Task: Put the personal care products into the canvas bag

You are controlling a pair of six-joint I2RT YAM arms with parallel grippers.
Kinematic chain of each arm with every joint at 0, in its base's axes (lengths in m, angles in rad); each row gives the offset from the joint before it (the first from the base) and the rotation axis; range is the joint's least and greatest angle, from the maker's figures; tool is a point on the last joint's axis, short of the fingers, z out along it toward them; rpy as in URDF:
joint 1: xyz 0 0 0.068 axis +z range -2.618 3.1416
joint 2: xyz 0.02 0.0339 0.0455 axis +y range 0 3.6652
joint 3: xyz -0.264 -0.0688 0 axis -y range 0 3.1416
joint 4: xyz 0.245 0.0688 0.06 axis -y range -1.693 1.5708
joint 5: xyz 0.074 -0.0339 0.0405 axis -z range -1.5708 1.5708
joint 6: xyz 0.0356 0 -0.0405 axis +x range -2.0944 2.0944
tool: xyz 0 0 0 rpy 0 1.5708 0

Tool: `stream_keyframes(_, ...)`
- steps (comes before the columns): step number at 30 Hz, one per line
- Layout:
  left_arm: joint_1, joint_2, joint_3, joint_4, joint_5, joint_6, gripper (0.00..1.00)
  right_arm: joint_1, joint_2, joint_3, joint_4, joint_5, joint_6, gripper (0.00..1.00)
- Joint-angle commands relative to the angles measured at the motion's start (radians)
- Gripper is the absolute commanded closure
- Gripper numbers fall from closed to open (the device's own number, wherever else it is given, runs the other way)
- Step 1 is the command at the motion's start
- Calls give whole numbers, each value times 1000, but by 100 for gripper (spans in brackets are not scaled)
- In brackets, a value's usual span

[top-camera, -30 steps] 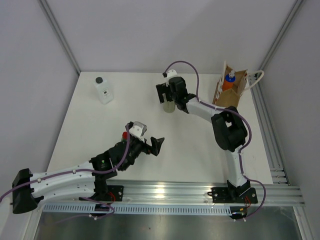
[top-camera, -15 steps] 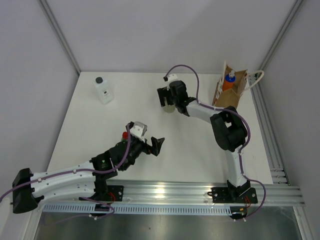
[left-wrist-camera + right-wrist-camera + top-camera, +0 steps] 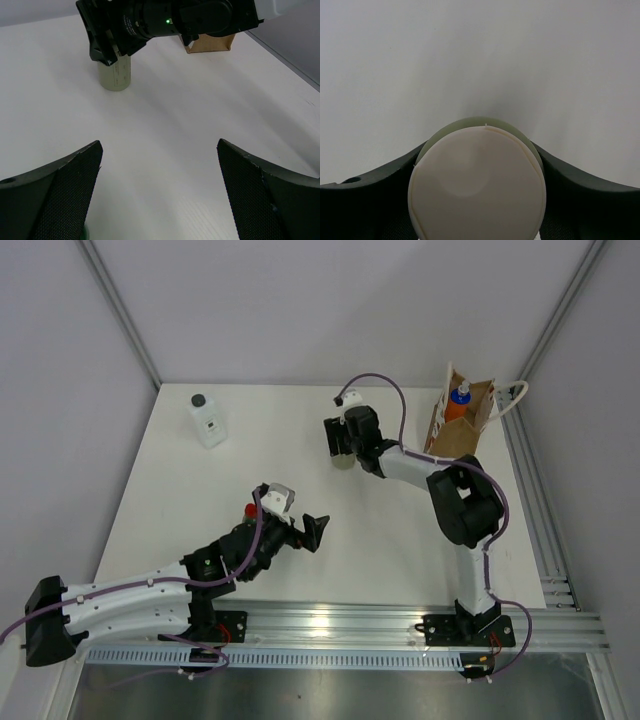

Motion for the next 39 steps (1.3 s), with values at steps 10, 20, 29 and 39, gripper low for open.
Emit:
stream_keyframes(10, -5, -3, 38, 25, -12, 13, 1, -92, -378, -49, -217, 97, 31, 100)
stream_keyframes(20, -5, -6, 40, 20, -15, 10, 1, -339, -652, -15, -398, 63, 60, 100)
stream_keyframes(29, -6, -17, 35, 20, -10, 5, 1, -517, -690, 29, -309, 133, 104, 100)
stream_keyframes(39, -5, -20, 38, 15, -7, 4, 1, -608, -545, 155, -211, 146, 86, 100)
